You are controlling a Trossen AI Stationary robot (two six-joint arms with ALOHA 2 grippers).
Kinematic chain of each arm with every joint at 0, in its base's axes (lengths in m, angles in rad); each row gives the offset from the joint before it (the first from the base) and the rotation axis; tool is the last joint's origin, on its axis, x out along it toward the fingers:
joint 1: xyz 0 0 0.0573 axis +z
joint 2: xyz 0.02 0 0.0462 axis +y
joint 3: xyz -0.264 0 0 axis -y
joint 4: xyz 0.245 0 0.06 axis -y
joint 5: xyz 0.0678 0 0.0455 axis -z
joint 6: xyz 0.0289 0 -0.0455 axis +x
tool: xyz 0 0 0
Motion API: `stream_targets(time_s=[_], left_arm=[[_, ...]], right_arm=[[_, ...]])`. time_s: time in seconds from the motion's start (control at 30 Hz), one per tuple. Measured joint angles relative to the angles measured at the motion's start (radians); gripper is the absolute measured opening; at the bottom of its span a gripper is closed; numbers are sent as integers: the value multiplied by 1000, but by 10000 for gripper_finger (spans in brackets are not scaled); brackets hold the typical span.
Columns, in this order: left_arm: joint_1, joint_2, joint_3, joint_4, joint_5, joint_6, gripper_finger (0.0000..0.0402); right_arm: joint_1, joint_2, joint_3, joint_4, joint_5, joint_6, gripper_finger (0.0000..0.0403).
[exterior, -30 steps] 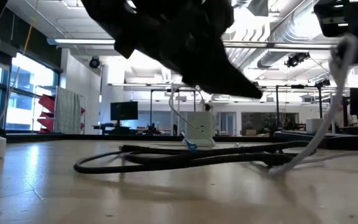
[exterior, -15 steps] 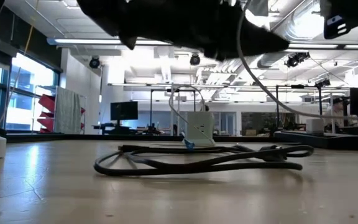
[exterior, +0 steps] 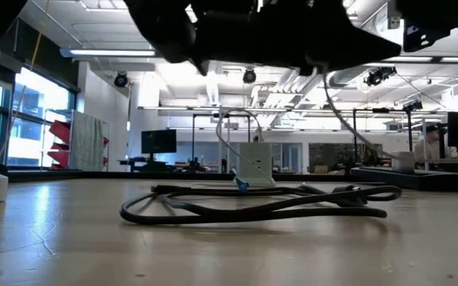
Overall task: Insert USB
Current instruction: Insert the white charger cable into the white charger adapter
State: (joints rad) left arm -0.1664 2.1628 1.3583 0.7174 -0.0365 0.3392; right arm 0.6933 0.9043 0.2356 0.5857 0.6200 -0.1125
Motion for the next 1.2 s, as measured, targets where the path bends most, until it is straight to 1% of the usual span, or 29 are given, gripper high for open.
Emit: stream_targets(time_s=[0.13, 0.33, 0.47, 0.57, 0.73, 0.87, 0.97, 1.07, 1.2], left_arm=[[-5, 0, 9, 6, -4, 4, 115], [-5, 0, 8, 41, -21, -17, 79], [-5, 0, 8, 45, -32, -20, 41], [-9, 0, 8, 45, -59, -21, 9], [-28, 1, 6, 95, -121, 12, 2], [-53, 2, 6, 115, -254, 72, 1], [-71, 2, 6, 121, -391, 104, 1], [-79, 0, 6, 142, -523, 148, 0], [-83, -1, 9, 161, -681, 220, 0]], right_arm=[[0, 0, 0, -1, 0, 0, 0], [0, 0, 0, -9, 0, 0, 0], [0, 0, 0, -8, 1, -1, 0], [0, 0, 0, -10, 6, -1, 0], [0, -2, 3, -5, 28, 9, 0], [0, -2, 3, -6, 35, 23, 0], [0, -2, 3, -9, 103, 26, 9], [0, 1, 0, -35, 187, 30, 42], [0, 0, 0, -29, 266, 89, 110]])
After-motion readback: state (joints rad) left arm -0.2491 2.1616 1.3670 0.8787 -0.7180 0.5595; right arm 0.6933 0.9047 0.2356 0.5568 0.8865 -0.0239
